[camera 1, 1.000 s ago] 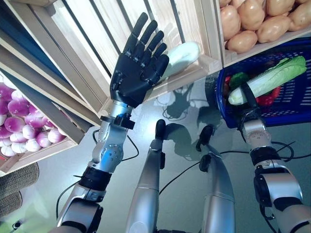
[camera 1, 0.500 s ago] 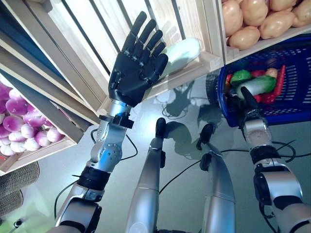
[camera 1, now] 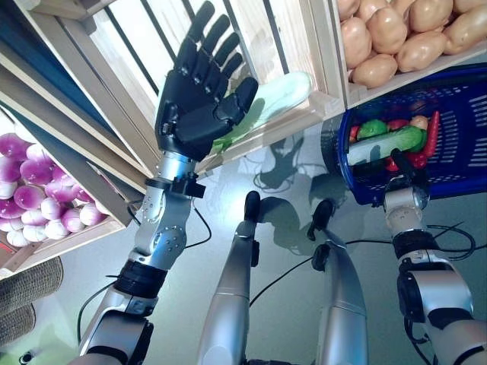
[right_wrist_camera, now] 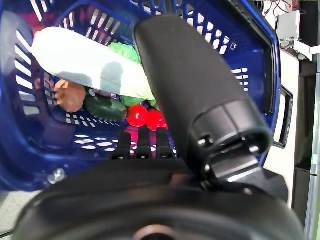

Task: Put vegetables into the basket

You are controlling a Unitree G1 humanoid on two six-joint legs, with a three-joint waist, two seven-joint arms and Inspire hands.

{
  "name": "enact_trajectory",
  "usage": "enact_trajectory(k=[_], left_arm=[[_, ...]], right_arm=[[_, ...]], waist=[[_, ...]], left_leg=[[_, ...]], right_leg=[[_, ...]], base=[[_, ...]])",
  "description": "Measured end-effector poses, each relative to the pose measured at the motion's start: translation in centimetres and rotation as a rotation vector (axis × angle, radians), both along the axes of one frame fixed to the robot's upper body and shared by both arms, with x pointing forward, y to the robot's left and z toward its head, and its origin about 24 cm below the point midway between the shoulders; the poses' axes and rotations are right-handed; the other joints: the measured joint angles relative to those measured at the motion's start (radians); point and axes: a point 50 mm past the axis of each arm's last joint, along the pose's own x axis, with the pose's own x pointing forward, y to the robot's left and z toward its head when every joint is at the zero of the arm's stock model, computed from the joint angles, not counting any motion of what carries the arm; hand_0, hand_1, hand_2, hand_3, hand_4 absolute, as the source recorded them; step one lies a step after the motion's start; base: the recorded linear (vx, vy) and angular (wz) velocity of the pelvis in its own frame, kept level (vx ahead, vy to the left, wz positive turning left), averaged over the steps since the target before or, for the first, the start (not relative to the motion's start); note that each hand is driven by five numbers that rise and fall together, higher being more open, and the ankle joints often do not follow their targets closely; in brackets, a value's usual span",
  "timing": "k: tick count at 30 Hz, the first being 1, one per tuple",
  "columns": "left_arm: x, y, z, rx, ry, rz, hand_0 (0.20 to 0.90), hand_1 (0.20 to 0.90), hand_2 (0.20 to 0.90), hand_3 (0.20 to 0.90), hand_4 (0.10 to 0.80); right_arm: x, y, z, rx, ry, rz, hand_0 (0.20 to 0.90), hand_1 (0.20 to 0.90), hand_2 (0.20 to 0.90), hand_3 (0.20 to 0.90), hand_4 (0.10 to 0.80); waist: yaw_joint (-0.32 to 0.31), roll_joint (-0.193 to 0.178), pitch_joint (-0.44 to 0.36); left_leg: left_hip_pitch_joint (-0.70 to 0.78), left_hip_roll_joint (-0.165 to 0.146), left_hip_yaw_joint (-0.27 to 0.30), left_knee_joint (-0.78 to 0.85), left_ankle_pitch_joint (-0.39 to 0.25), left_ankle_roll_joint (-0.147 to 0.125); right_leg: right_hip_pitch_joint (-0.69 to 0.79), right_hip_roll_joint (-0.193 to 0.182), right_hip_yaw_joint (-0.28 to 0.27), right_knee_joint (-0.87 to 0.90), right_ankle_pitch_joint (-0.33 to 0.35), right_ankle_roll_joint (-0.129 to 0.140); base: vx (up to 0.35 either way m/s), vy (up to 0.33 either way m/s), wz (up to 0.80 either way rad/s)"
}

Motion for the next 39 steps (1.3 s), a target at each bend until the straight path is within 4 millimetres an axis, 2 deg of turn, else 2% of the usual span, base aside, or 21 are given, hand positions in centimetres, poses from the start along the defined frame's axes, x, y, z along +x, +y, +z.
enact_trajectory(k=[4, 9, 12, 16, 23, 28, 33, 39], left_arm=[[-0.1, 0.8, 0.2, 0.033, -0.002, 0.136, 0.9, 0.9, 0.9, 0.9, 0.8], [-0.5, 2.4, -1.6, 0.064, 0.056, 0.364, 0.9, 0.9, 0.9, 0.9, 0.8], [-0.9, 3.1, -2.8, 0.109, 0.096, 0.509, 0.9, 0.9, 0.9, 0.9, 0.8], [-0.9, 4.2, -3.5, 0.193, 0.142, 0.664, 0.9, 0.9, 0.9, 0.9, 0.8], [-0.4, 5.1, -5.0, 0.257, 0.261, 0.747, 0.9, 0.9, 0.9, 0.9, 0.8], [0.2, 6.4, -6.5, 0.365, 0.364, 0.84, 0.9, 0.9, 0.9, 0.9, 0.8], [0.8, 6.5, -7.4, 0.413, 0.412, 0.856, 0.9, 0.9, 0.9, 0.9, 0.8], [1.7, 5.9, -9.3, 0.435, 0.5, 0.795, 0.9, 0.9, 0.9, 0.9, 0.8]], right_arm=[[-0.9, 0.8, -1.4, -0.048, -0.015, 0.048, 0.9, 0.9, 0.9, 0.9, 0.8], [-2.7, 3.1, -4.4, -0.064, -0.023, 0.153, 0.9, 0.9, 0.9, 0.9, 0.8], [-3.6, 4.3, -5.2, -0.119, -0.031, 0.219, 0.9, 0.9, 0.9, 0.9, 0.8], [-4.4, 5.4, -5.2, -0.177, -0.053, 0.275, 0.9, 0.9, 0.9, 0.9, 0.8], [-5.1, 5.4, -5.2, -0.214, -0.073, 0.295, 0.9, 0.9, 0.9, 0.9, 0.8], [-5.1, 6.0, -4.4, -0.285, -0.104, 0.324, 0.9, 0.9, 0.9, 0.9, 0.8], [-5.0, 6.5, -4.2, -0.3, -0.119, 0.357, 0.9, 0.9, 0.9, 0.9, 0.8], [-4.6, 8.3, -3.8, -0.363, -0.147, 0.445, 0.9, 0.9, 0.9, 0.9, 0.8]], waist=[[-0.005, 0.0, 0.0], [-0.019, 0.0, 0.0], [-0.027, -0.001, 0.0], [-0.034, -0.001, 0.0], [-0.037, -0.002, 0.0], [-0.061, -0.002, 0.0], [-0.066, -0.002, 0.0], [-0.077, -0.002, 0.0]], left_leg=[[0.036, 0.005, 0.007, -0.028, 0.002, -0.002], [0.107, 0.013, 0.013, -0.083, 0.009, -0.011], [0.144, 0.017, 0.017, -0.117, 0.016, -0.012], [0.167, 0.023, 0.02, -0.139, 0.02, -0.016], [0.186, 0.026, 0.02, -0.168, 0.03, -0.022], [0.186, 0.027, 0.021, -0.172, 0.031, -0.022], [0.192, 0.029, 0.029, -0.182, 0.031, -0.022], [0.21, 0.031, 0.049, -0.198, 0.034, -0.02]], right_leg=[[0.027, 0.006, 0.004, -0.016, -0.001, 0.0], [0.088, 0.017, 0.003, -0.056, -0.001, 0.0], [0.118, 0.021, 0.003, -0.076, 0.0, 0.0], [0.13, 0.027, 0.004, -0.083, -0.002, -0.002], [0.139, 0.029, 0.002, -0.085, -0.006, -0.006], [0.139, 0.03, 0.002, -0.09, -0.009, -0.001], [0.138, 0.031, 0.006, -0.093, -0.009, -0.001], [0.138, 0.033, 0.025, -0.095, -0.005, -0.005]], base=[[0.001, 0.011, -0.05], [-0.002, 0.012, -0.03], [-0.021, 0.043, -0.03], [-0.012, 0.028, -0.03], [0.0, 0.0, 0.0], [0.0, 0.0, 0.0], [0.005, 0.028, -0.02], [0.008, 0.056, -0.08]])
